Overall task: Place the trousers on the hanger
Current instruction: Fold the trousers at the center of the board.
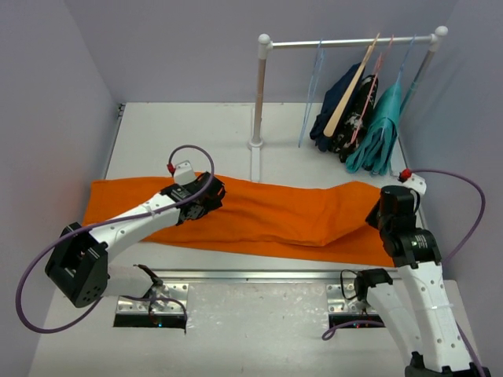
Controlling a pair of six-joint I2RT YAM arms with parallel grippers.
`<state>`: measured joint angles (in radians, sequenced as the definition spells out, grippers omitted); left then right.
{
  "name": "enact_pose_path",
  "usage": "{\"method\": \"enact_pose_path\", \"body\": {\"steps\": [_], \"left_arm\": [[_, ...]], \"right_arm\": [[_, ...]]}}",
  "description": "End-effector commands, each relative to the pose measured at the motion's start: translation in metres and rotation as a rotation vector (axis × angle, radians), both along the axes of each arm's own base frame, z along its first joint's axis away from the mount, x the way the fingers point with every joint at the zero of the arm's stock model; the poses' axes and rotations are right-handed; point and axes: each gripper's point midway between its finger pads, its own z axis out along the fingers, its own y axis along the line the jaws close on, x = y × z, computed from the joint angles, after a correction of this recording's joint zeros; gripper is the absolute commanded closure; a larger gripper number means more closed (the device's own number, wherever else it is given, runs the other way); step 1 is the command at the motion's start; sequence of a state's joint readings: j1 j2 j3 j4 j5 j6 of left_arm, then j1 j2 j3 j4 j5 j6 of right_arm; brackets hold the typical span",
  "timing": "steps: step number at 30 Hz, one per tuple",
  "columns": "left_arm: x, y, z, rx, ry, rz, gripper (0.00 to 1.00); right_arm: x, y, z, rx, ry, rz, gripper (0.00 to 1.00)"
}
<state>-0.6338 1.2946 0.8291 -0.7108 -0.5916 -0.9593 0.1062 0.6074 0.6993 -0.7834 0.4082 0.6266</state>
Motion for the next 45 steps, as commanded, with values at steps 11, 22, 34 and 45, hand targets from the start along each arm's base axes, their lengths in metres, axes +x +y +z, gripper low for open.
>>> {"method": "enact_pose_path", "body": {"steps": [11,22,34,45], "left_arm": [[-0.008,-0.012,0.034,-0.135,-0.004,0.090,0.00],[-0.026,-0.013,0.041,-0.177,0.048,0.061,0.00],[-0.074,0.015,-0.009,-0.173,0.164,0.273,0.00],[-0.055,0.004,-0.031,-0.249,0.101,0.337,0.01]], "right_arm": [[-0.059,-0.055,0.028,-0.187,0.042,-0.249,0.97],[-0.051,-0.047,0.067,-0.165,-0.054,-0.181,0.18],[0.005,0.136,-0.033,0.031,0.195,0.770,0.25],[0.029,0.251,-0.102,-0.359,0.229,1.180,0.31]]}}
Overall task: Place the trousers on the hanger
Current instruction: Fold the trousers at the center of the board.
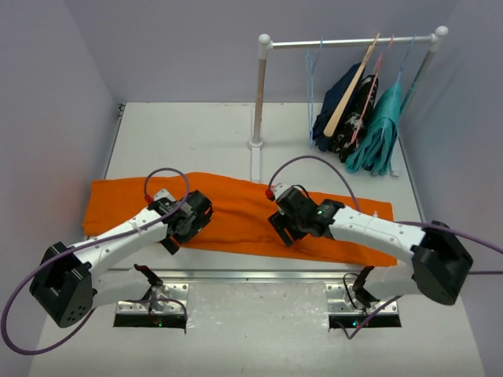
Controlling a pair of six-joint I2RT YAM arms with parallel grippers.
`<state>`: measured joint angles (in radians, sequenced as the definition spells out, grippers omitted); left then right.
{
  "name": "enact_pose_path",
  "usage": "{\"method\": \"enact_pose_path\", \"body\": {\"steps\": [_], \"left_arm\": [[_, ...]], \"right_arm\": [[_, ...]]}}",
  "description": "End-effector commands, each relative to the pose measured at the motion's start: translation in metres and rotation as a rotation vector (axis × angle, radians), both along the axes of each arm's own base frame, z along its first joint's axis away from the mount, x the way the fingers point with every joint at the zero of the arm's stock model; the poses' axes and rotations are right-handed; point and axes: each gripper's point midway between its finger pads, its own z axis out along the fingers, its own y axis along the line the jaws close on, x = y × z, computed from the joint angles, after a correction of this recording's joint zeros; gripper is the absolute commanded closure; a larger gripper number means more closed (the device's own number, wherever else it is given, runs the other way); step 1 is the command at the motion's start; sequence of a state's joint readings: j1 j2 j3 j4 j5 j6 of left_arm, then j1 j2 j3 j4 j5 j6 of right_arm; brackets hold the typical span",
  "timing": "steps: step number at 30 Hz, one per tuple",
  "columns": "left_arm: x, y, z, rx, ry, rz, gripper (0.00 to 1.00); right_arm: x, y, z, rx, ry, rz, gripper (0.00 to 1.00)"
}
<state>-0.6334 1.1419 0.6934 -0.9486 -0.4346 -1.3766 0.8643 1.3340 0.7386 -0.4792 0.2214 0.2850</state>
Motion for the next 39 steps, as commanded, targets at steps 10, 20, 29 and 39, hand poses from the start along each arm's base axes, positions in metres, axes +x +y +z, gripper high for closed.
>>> {"method": "enact_pose_path", "body": {"steps": [10,20,29,39], "left_arm": [[0.021,-0.016,-0.027,-0.020,-0.003,0.057,0.06],[0.018,-0.016,-0.036,-0.024,0.003,0.054,0.11],[0.020,-0.014,-0.035,-0.009,-0.007,0.034,0.20],[0.023,-0.018,-0.049,-0.009,0.002,0.015,0.35]], "right_arm": [[0.027,0.042,-0.021,-0.017,-0.113,0.160,0.81],[0.003,0.055,0.008,0.064,-0.138,0.220,1.00],[-0.023,0.040,0.004,-0.014,-0.068,0.194,0.90],[-0.015,0.050,0.012,-0.056,-0.127,0.194,0.52]]}}
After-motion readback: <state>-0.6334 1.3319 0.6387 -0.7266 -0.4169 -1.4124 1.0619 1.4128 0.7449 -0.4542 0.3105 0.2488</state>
